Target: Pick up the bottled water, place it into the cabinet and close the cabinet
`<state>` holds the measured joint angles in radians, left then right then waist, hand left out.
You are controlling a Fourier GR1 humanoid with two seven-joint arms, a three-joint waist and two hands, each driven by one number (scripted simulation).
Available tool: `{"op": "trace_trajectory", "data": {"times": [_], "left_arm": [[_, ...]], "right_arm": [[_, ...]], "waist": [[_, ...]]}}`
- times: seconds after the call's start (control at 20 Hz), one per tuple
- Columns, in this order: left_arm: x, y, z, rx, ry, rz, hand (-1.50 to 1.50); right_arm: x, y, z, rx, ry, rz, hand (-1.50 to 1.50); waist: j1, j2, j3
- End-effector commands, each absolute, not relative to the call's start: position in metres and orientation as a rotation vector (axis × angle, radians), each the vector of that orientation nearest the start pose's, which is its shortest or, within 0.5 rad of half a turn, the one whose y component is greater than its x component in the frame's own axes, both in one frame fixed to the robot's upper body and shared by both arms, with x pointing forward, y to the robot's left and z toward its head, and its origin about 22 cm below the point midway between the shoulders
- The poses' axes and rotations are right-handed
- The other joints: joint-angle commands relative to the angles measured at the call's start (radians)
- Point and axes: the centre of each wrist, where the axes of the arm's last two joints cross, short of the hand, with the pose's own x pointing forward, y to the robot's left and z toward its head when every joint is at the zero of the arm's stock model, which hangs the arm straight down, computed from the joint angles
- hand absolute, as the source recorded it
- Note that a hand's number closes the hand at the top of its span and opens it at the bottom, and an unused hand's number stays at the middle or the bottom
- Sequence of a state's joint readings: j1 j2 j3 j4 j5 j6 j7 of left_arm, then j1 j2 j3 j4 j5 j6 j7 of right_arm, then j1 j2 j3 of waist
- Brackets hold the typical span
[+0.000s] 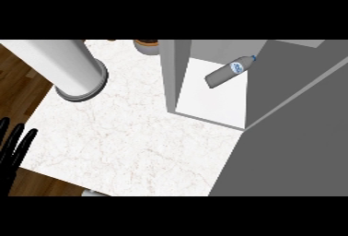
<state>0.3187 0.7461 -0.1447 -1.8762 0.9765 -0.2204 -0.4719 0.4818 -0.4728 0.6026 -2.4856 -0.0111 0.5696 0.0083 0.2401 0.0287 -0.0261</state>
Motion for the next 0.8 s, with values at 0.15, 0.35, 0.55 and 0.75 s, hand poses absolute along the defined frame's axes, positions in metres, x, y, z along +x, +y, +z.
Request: {"op": "trace_trajectory", "data": {"times": [0.15,0.35,0.55,0.75], "left_arm": [[0.167,0.344,0.066,-0.543,-1.839,0.074,-1.5],[0.169,0.345,0.068,-0.544,-1.862,0.078,-1.5],[0.17,0.346,0.07,-0.568,-1.864,0.076,-1.5],[0.17,0.35,0.068,-0.554,-1.858,0.069,-1.5]], "right_arm": [[0.085,-0.178,0.144,0.819,-1.626,1.184,1.5],[0.087,-0.179,0.145,0.812,-1.632,1.193,1.5],[0.09,-0.177,0.14,0.84,-1.634,1.132,1.5],[0.088,-0.176,0.136,0.899,-1.611,1.078,1.5]], "waist": [[0.004,0.006,-0.004],[-0.007,0.001,-0.005],[-0.011,0.011,-0.004],[0.0,0.026,-0.006]]}}
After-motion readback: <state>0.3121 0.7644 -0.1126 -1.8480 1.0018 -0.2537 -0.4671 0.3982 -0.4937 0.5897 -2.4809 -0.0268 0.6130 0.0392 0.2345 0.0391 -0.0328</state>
